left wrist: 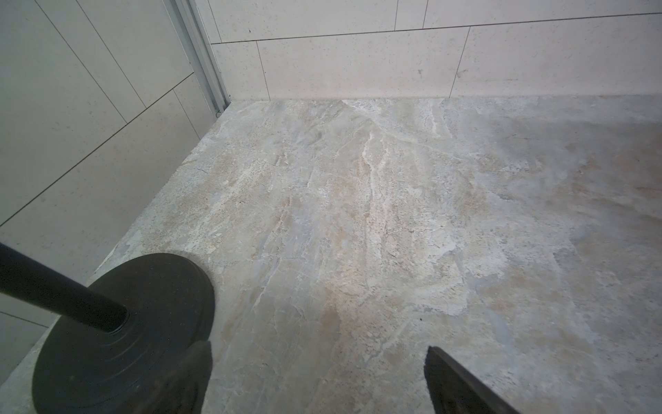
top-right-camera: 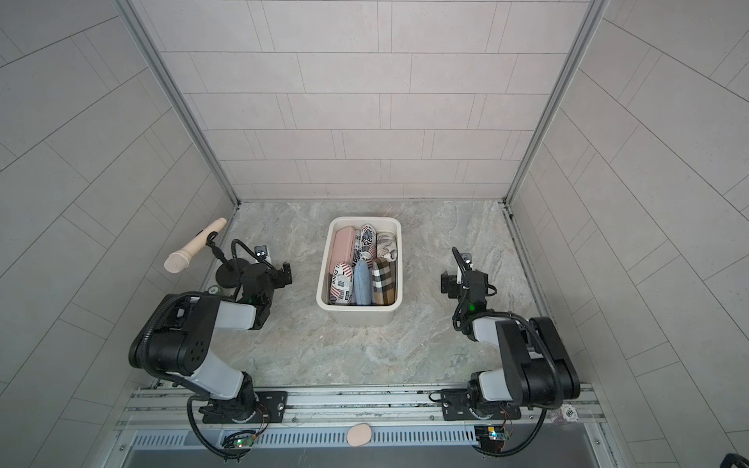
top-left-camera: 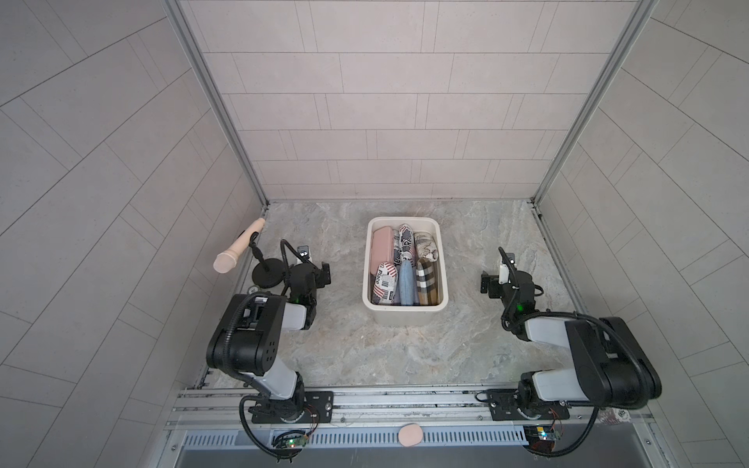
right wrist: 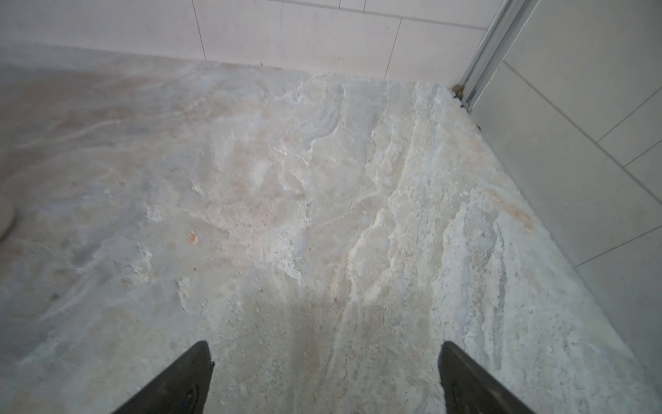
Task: Put the glasses cases into the storage boxes
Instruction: Reset both arms
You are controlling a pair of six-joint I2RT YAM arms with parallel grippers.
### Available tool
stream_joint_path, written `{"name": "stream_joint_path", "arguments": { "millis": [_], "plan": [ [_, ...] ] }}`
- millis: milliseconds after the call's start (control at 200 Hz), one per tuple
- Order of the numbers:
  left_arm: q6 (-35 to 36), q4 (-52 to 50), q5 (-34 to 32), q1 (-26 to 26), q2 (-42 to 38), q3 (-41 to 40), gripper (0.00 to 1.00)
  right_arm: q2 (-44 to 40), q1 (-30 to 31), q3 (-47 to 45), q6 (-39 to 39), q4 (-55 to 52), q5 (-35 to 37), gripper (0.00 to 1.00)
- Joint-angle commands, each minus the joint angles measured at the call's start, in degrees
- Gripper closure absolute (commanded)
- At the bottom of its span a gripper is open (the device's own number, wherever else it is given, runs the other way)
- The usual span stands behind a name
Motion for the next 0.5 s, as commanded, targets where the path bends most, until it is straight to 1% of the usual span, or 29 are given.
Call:
{"name": "stream_joint_path", "arguments": {
  "millis": [0,40,85,100,145,175,220,275,340,410,460,495],
  "plan": [
    [0.11,1.09,0.36,0.27,-0.27,0.37,0.00,4.67,0.14,0.31,-0.96,13.43,2.75,0.00],
    [0.12,1.04,0.39,0.34,-0.27,0.37,0.00,4.29,0.15,3.46,-0.98,6.80,2.82,0.00],
    [0.16,1.13,0.35,0.33,-0.27,0.35,0.00,2.88,0.05,9.11,0.71,-6.52,3.47,0.00],
    [0.16,1.09,0.35,0.31,-0.27,0.33,0.00,3.08,0.10,10.17,0.79,-8.66,3.73,0.00],
    [0.16,1.09,0.35,0.32,-0.27,0.35,0.00,4.83,0.28,7.39,-1.44,-0.29,3.29,0.00],
    [0.14,1.00,0.35,0.38,-0.30,0.35,0.00,5.39,0.31,6.73,-1.51,2.20,2.99,0.00],
    [0.14,1.13,0.39,0.33,-0.28,0.35,0.00,5.03,0.33,7.33,-1.06,0.20,3.17,0.00],
    [0.15,1.04,0.35,0.31,-0.28,0.36,0.00,3.02,0.21,9.49,0.66,-7.44,3.79,0.00],
    [0.16,1.09,0.37,0.35,-0.29,0.35,0.00,4.55,0.28,7.80,-1.24,-1.35,3.13,0.00],
    [0.11,1.09,0.39,0.30,-0.30,0.36,0.00,3.03,0.26,9.39,0.53,-6.81,3.72,0.00],
    [0.16,1.06,0.35,0.34,-0.34,0.35,0.00,3.99,0.21,8.36,-0.39,-3.24,3.36,0.00],
    [0.16,1.07,0.35,0.39,-0.29,0.35,0.00,3.55,0.26,8.58,-0.01,-4.30,3.45,0.00]
  ]
}}
